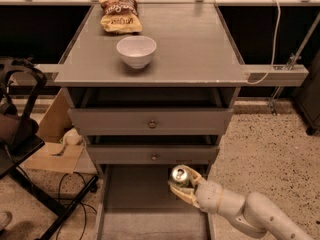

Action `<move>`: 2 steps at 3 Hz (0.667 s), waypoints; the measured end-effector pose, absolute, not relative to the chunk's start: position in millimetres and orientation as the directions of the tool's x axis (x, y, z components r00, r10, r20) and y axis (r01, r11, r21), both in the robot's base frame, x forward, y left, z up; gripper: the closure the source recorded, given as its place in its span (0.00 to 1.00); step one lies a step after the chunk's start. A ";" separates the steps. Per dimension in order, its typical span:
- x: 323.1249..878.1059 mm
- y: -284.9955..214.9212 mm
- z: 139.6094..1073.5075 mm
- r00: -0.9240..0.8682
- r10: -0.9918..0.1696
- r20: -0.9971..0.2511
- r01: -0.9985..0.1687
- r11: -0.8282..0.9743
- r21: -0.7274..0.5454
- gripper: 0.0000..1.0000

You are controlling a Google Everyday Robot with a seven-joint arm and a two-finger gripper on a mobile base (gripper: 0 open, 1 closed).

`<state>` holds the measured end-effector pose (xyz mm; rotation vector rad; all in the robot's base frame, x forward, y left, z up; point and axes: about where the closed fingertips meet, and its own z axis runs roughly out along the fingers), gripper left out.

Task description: Place green can into bottom drawer

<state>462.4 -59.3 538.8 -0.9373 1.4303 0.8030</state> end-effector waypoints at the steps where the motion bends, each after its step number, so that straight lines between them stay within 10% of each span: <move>1: 471.1 -43.4 517.3 0.000 -0.095 -0.995 -0.908 0.417 -0.040 1.00; 2: 493.1 3.2 428.2 -0.053 -0.105 -0.993 -0.934 0.358 0.012 1.00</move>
Offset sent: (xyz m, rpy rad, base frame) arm 0.0565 0.1603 -0.2397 0.0059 0.1766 0.2440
